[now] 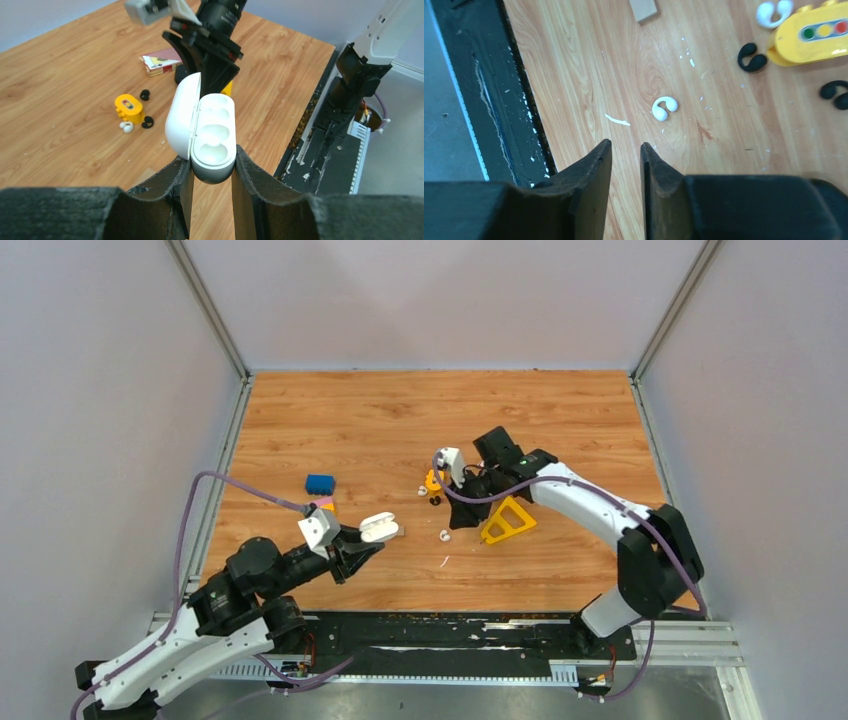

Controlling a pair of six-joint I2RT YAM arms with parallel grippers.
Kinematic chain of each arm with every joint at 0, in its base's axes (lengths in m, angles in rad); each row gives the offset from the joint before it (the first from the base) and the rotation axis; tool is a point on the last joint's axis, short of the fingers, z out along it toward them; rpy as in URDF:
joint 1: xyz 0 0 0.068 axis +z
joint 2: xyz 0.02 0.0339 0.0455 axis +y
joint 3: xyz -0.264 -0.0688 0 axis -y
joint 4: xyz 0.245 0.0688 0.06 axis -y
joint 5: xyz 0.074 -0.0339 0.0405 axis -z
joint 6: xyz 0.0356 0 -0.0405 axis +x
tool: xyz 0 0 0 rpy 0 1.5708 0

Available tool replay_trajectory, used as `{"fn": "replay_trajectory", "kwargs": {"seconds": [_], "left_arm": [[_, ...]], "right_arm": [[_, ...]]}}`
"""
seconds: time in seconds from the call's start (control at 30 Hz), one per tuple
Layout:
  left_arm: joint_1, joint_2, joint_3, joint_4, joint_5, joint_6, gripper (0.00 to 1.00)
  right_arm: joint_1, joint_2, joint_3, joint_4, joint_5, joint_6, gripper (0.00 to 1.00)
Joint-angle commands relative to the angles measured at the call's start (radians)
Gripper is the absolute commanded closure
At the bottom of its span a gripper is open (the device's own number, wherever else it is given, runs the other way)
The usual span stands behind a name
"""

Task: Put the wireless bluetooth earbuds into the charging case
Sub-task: Adjust the earbud at the center of the board.

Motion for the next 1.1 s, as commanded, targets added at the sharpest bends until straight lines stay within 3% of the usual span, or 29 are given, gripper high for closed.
{"fn": "replay_trajectory", "kwargs": {"seconds": [0.0, 0.17, 0.53, 1.07], "left_arm": [[0.002, -0.094, 0.046, -0.141, -0.099, 0.048, 1.00], [0.002, -0.182, 0.009, -0.115, -0.133, 0.043, 1.00], [0.003, -0.057, 0.003, -0.078, 0.053, 0.053, 1.00], [0.002, -0.076, -0.002, -0.078, 0.033, 0.052, 1.00]], "right_arm": [[0.046, 0.102, 0.070, 0.015, 0.073, 0.024, 0.76], [0.091, 0.216, 0.149, -0.042, 0.112, 0.019, 0.79], [0.153, 0.322, 0.222, -0.084, 0.142, 0.014, 0.82], [0.190, 0.369, 0.242, -0.118, 0.226, 0.015, 0.82]]}}
